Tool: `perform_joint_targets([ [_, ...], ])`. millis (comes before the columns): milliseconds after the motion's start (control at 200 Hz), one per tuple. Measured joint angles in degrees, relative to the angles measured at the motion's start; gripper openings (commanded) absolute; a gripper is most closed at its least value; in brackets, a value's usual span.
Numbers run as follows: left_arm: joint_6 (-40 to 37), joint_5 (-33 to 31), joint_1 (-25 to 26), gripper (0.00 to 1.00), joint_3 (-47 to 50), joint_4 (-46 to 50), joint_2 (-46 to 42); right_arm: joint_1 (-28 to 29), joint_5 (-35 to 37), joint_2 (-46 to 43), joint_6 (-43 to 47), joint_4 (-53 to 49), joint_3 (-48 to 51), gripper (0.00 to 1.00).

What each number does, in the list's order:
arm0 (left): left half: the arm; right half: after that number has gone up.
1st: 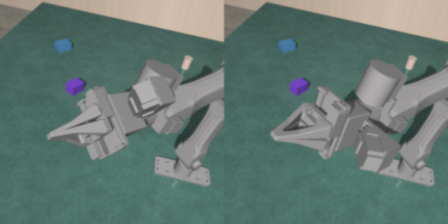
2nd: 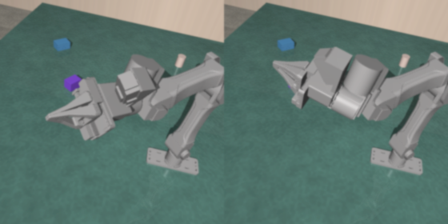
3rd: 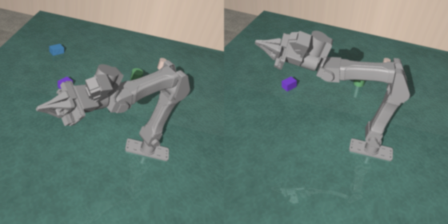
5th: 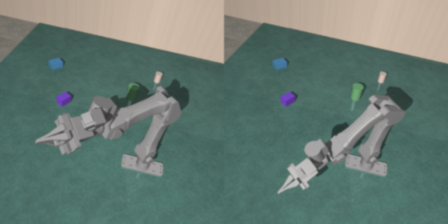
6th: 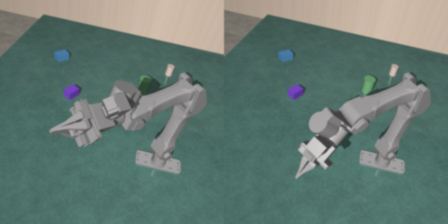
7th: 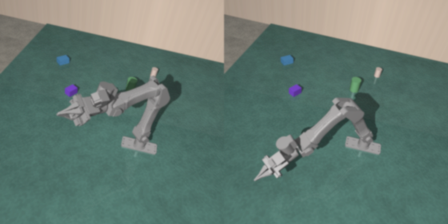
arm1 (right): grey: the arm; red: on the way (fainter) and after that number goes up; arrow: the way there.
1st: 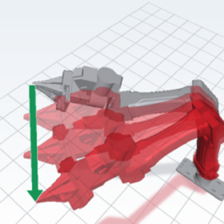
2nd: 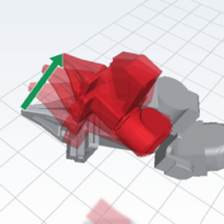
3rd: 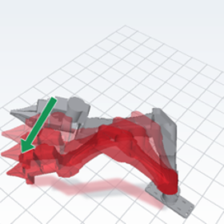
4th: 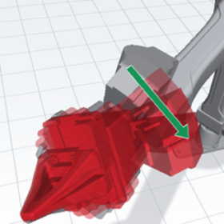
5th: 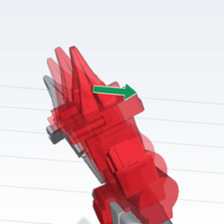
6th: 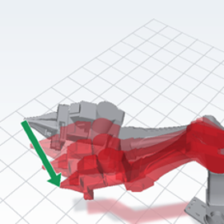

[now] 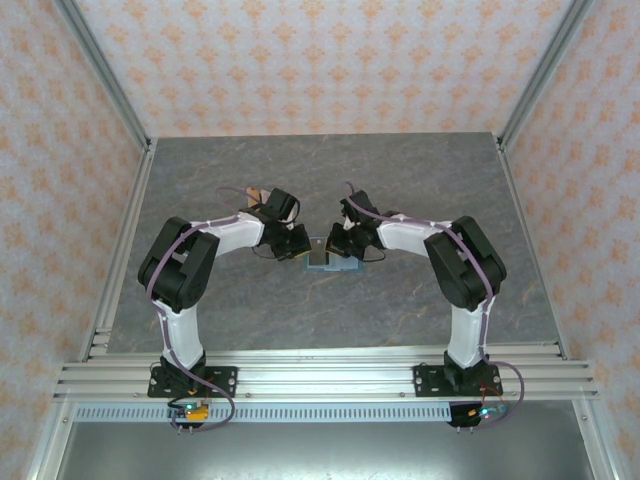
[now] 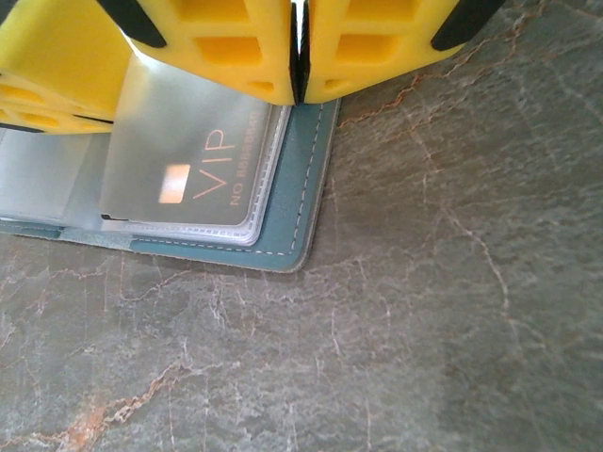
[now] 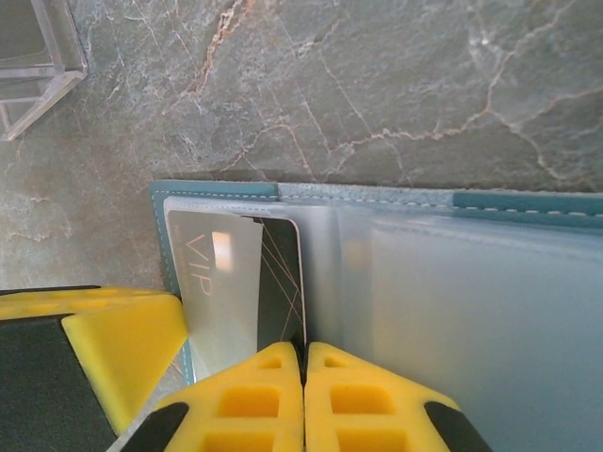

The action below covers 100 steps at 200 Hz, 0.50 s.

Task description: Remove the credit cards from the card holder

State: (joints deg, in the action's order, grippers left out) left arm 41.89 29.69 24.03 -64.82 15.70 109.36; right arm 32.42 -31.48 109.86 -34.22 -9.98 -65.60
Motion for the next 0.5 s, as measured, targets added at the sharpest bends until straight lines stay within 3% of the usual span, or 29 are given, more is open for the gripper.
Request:
perform_joint_targets([
  [235,0.00,-0.20,0.26,0.22,-0.04,-0.07,-0.04,-1.36,1.64,-4.37,0.61,0.98,4.55,0.00],
  [500,0.02,-0.61,0.37,0.37,-0.09,2.80,-2.80,-4.24,0.96,-10.38,0.59,4.87,10.75,0.00],
])
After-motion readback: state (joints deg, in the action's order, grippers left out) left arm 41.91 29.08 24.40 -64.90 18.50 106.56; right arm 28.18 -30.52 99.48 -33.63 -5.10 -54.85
